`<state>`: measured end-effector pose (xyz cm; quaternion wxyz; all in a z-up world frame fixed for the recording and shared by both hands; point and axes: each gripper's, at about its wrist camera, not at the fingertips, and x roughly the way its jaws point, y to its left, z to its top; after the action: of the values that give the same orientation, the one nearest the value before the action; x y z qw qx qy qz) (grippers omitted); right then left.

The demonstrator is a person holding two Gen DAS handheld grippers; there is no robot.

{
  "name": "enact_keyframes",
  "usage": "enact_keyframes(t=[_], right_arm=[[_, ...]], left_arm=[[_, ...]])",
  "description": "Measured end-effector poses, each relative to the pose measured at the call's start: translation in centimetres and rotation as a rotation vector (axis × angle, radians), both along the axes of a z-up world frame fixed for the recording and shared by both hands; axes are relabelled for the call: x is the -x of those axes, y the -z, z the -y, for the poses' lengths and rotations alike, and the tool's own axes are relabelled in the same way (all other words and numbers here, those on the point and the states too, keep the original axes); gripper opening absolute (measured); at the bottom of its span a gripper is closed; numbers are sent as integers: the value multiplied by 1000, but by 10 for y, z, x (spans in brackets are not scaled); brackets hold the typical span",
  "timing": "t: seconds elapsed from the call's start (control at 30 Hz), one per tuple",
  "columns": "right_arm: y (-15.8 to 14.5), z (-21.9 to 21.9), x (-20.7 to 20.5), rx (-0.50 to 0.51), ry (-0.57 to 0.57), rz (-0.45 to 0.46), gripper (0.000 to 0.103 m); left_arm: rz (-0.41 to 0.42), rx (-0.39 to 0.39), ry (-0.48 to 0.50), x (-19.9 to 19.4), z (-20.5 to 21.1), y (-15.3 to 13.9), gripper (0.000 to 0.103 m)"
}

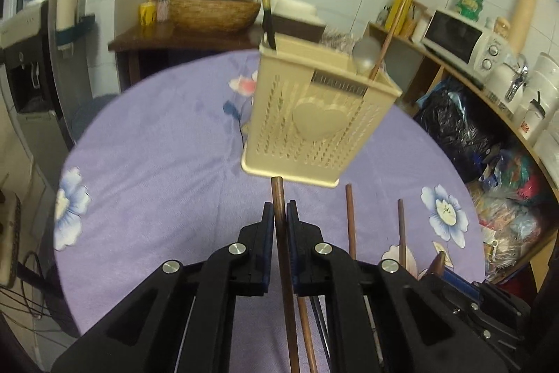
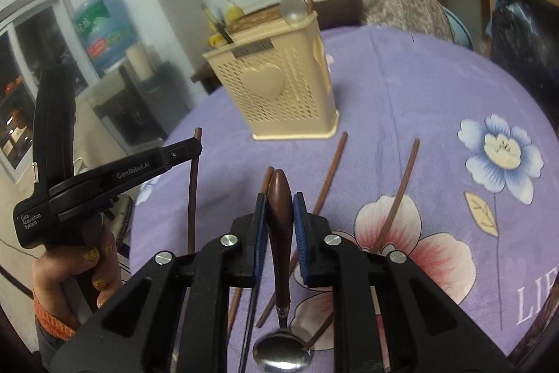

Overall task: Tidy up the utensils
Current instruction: 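Lift the chopstick and spoon and lower both into the beige holder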

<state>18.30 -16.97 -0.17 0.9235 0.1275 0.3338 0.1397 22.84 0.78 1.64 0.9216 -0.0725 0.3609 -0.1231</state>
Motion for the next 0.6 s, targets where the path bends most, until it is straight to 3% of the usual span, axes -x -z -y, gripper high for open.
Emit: enact_keyframes(t=[0.37,0.6], right_arm=[[-38,-1,24,104,-15,143,16],[-47,5,21,136,-4,175,16]], left_arm=[[185,30,-51,35,-18,-50,9],[216,39,-59,35,-23,-59,9]])
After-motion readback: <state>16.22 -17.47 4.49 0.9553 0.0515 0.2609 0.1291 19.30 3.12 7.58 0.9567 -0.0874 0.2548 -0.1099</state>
